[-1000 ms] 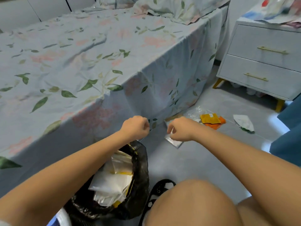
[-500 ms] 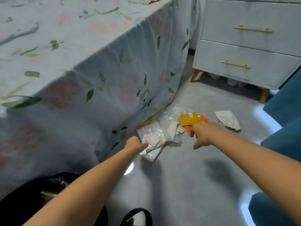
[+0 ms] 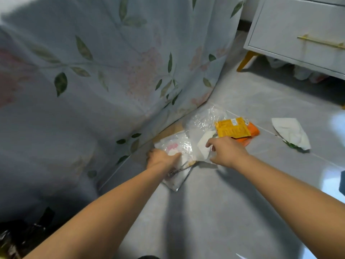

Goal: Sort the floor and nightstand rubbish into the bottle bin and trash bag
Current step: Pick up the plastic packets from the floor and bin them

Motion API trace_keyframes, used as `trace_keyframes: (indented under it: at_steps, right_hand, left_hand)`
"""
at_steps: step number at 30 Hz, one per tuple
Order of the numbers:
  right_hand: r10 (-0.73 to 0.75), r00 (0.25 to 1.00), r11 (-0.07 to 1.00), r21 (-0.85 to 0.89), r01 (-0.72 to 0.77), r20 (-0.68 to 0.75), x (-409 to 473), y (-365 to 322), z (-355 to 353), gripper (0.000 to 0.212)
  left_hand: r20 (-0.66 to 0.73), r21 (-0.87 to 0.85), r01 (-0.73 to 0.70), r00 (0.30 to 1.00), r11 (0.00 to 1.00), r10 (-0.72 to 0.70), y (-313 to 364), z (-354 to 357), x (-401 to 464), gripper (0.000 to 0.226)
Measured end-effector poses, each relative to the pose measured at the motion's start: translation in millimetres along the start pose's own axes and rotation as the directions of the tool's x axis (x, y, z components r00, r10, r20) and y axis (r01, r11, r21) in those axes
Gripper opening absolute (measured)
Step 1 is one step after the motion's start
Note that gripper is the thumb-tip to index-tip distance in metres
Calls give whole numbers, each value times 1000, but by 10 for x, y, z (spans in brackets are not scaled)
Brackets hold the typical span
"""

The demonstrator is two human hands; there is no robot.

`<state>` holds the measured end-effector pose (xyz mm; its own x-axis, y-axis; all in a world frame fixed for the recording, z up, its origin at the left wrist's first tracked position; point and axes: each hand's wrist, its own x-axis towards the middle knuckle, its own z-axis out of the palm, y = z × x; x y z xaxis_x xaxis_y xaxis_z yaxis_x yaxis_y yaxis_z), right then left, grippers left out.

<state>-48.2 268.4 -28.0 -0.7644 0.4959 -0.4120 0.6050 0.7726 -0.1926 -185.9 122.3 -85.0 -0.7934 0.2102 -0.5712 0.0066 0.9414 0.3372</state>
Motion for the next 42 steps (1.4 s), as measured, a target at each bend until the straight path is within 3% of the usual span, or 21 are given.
trace_keyframes:
  at_steps: [3, 7, 10, 13, 16, 19, 23, 26, 29, 31, 32, 34, 37, 39, 42]
  right_hand:
    - [22, 1000, 999, 44, -22, -11, 64, 19, 61, 46]
    - [29, 999, 994, 100, -32, 28, 80, 115, 65, 47]
    - [44, 999, 987, 154, -48, 31, 75, 197, 88, 44]
    - [71, 997, 969, 236, -74, 20, 72, 268, 137, 39]
    - [119, 993, 912, 393, -120, 27, 76, 345, 212, 36]
    - [185, 983, 784, 606, -139, -15, 51, 356, 241, 33]
    - [274, 944, 626, 779, -29, -185, -25, 245, 192, 23]
    - [257, 945, 535, 844, 32, -199, -163, 56, 39, 21]
    - [169, 985, 479, 876, -53, -33, -367, -153, -171, 52]
    - [37, 986, 377, 911, -165, 163, -572, -282, -377, 81]
    - [-42, 971, 326, 922, -210, 236, -690, -350, -497, 84]
    - [-168, 948, 226, 947, -229, 270, -930, -524, -736, 67]
    - [-262, 952, 145, 982, -124, 159, -1315, -877, -1025, 31]
    - [-277, 954, 174, 982, -70, 117, -1575, -1130, -1173, 24]
    - [-274, 961, 260, 965, 28, 46, -1974, -1538, -1427, 31]
  left_hand:
    - [29, -61, -14, 999, 998, 16, -28, 51, 40, 102]
    - [-13, -272, -38, 999, 961, 36, 7, 28, -42, 53]
    - [-22, -444, -24, 1000, 896, 16, 14, 19, -71, 26]
    - [-16, -594, -12, 1000, 804, 3, -39, -14, -110, 17]
    - [35, -694, -10, 998, 720, 47, -109, -71, -192, 19]
    - [36, -719, -36, 995, 694, 89, -153, -152, -276, 20]
    - [33, -792, -56, 990, 607, 135, -151, -322, -445, 29]
    - [50, -816, -74, 979, 574, 199, -121, -496, -688, 24]
    - [107, -807, -100, 945, 582, 311, -134, -735, -1045, 21]
    - [167, -805, -101, 907, 584, 387, -184, -940, -1296, 25]
    - [187, -808, -107, 886, 579, 425, -214, -1053, -1429, 26]
    - [203, -830, -116, 848, 546, 489, -288, -1309, -1707, 24]
    - [173, -877, -116, 829, 466, 532, -459, -1701, -2173, 14]
    - [134, -878, -131, 856, 459, 500, -636, -1943, -2398, 15]
    - [-4, -860, -213, 911, 463, 411, -942, -2304, -2651, 54]
